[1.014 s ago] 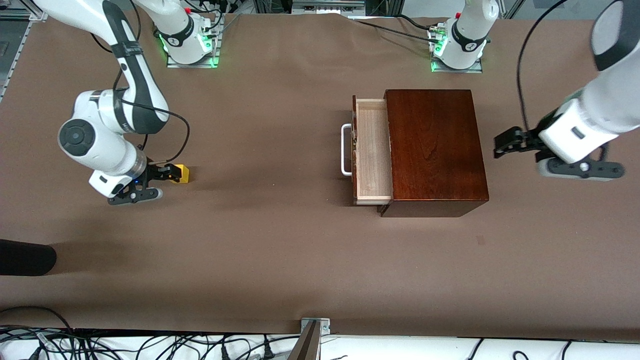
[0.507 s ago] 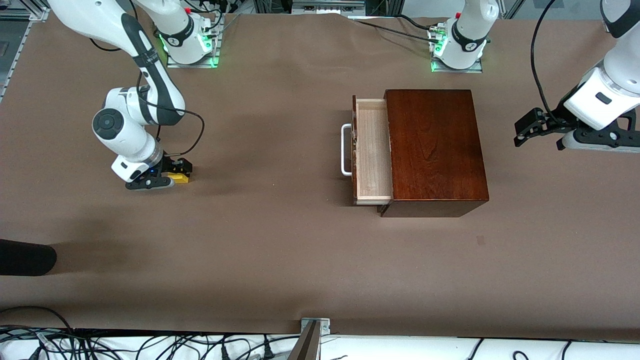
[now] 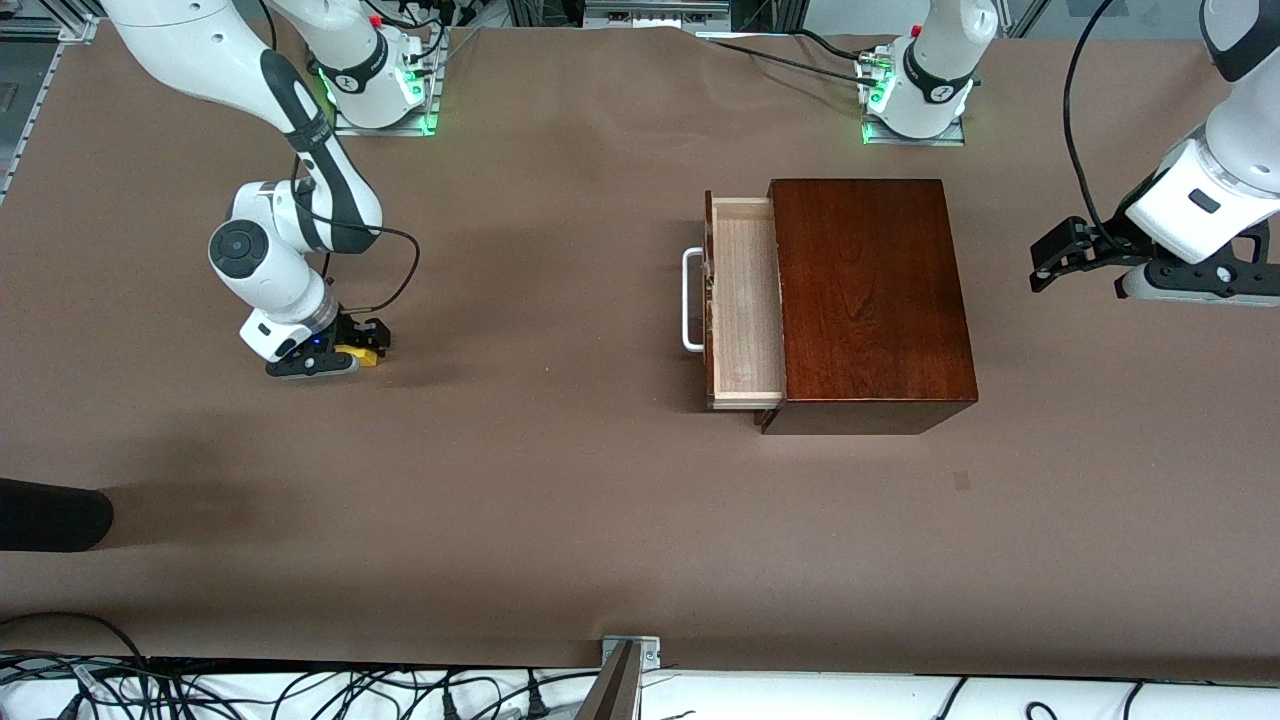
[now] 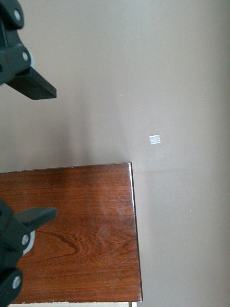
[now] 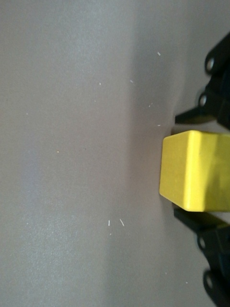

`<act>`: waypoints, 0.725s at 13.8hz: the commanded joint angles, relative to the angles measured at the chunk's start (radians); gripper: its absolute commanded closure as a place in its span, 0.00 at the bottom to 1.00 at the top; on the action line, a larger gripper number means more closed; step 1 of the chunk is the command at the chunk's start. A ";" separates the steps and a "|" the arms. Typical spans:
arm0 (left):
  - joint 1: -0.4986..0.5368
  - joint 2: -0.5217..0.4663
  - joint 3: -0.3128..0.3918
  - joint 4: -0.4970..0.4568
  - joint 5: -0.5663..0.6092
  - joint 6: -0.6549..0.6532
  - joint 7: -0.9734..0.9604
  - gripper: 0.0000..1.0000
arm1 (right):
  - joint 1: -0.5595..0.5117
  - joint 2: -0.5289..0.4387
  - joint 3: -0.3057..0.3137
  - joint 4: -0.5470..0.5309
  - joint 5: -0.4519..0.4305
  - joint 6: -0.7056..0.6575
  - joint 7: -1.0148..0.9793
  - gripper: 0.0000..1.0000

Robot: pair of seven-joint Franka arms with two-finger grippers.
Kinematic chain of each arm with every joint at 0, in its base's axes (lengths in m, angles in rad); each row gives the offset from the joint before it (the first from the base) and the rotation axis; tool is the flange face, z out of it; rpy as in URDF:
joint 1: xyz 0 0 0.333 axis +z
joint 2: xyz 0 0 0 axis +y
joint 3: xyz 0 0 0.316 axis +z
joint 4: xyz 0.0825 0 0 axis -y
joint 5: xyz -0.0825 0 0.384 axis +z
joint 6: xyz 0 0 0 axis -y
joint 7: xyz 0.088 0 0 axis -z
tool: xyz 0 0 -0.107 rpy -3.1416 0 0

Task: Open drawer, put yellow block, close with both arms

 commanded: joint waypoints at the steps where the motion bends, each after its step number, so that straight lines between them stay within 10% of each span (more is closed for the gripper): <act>1: -0.010 -0.009 0.006 -0.003 0.020 -0.011 0.003 0.00 | -0.009 -0.011 0.006 -0.002 0.005 0.012 0.002 1.00; 10: -0.011 -0.003 -0.001 0.011 0.021 -0.011 0.003 0.00 | 0.002 -0.060 0.074 0.240 -0.007 -0.286 -0.014 1.00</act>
